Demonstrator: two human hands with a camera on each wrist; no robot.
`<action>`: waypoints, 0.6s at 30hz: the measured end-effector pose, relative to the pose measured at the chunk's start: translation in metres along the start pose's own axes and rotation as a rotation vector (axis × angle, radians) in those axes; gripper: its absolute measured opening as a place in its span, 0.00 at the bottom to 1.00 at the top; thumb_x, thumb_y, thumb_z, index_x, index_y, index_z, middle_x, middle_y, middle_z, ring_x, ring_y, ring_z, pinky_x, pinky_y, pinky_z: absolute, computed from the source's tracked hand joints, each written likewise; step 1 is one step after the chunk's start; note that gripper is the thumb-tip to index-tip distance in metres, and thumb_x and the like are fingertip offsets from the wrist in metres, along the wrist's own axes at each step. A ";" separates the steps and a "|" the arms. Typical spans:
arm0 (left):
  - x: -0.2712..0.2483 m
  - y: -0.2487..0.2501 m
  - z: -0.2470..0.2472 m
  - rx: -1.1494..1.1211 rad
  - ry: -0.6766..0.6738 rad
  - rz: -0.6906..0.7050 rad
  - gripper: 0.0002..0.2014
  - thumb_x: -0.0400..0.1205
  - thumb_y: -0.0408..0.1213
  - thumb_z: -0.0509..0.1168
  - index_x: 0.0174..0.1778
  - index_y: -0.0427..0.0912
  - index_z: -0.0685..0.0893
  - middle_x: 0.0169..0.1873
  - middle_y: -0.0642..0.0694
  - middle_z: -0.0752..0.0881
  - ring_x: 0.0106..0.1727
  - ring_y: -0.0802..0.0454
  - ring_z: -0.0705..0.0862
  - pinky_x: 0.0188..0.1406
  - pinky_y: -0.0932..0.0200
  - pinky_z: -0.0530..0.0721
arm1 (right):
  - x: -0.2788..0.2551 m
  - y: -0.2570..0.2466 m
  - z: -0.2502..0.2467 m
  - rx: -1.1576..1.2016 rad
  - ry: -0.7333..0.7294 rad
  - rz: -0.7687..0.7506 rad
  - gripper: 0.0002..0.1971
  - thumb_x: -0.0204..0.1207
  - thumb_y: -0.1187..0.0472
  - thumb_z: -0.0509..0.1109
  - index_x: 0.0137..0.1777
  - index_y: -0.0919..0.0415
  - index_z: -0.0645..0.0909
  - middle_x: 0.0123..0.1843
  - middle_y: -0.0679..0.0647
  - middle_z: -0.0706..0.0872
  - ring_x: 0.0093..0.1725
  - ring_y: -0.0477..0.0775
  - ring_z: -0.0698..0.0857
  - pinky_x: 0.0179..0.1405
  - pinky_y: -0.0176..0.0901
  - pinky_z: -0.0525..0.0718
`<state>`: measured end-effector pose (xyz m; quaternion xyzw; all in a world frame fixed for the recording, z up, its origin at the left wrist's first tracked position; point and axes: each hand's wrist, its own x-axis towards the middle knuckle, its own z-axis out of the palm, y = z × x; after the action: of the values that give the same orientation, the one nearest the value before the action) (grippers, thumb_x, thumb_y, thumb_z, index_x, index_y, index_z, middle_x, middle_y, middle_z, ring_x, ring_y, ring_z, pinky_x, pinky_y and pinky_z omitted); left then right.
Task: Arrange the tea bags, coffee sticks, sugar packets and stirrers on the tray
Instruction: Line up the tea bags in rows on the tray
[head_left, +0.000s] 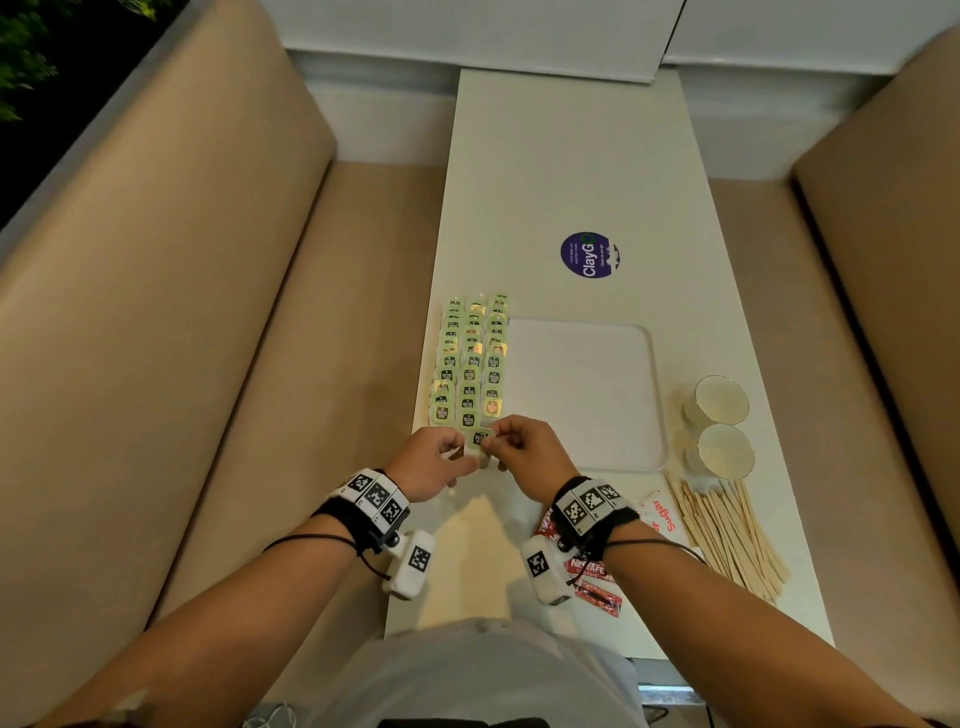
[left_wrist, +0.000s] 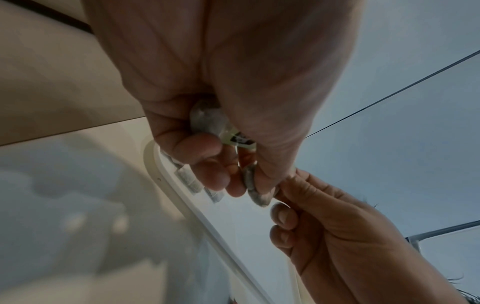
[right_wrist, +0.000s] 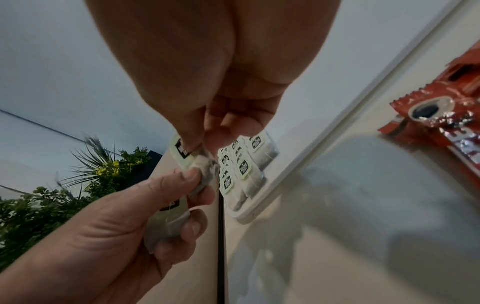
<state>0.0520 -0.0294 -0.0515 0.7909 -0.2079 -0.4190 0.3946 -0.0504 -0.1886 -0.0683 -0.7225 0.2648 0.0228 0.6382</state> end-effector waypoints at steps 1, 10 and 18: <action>0.001 0.002 0.000 -0.001 0.008 -0.001 0.20 0.79 0.42 0.76 0.29 0.45 0.72 0.34 0.48 0.80 0.27 0.52 0.82 0.33 0.60 0.76 | 0.001 0.001 0.000 0.014 0.020 0.005 0.06 0.80 0.59 0.76 0.50 0.62 0.86 0.39 0.57 0.91 0.36 0.48 0.85 0.39 0.43 0.86; 0.004 -0.001 0.003 -0.094 -0.002 -0.040 0.08 0.81 0.36 0.74 0.39 0.39 0.83 0.36 0.53 0.84 0.30 0.54 0.84 0.27 0.63 0.78 | 0.002 0.012 -0.007 -0.258 -0.055 0.053 0.16 0.82 0.51 0.73 0.42 0.64 0.88 0.30 0.52 0.84 0.26 0.45 0.77 0.30 0.40 0.78; 0.010 -0.016 -0.005 -0.426 -0.068 -0.308 0.05 0.85 0.28 0.67 0.55 0.34 0.81 0.45 0.35 0.87 0.36 0.50 0.88 0.39 0.59 0.88 | 0.033 0.010 -0.017 -0.432 0.036 0.078 0.15 0.83 0.54 0.72 0.41 0.66 0.86 0.32 0.51 0.81 0.28 0.46 0.74 0.29 0.38 0.70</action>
<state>0.0617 -0.0242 -0.0681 0.6977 -0.0053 -0.5346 0.4769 -0.0319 -0.2168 -0.0865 -0.8320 0.2927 0.0909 0.4624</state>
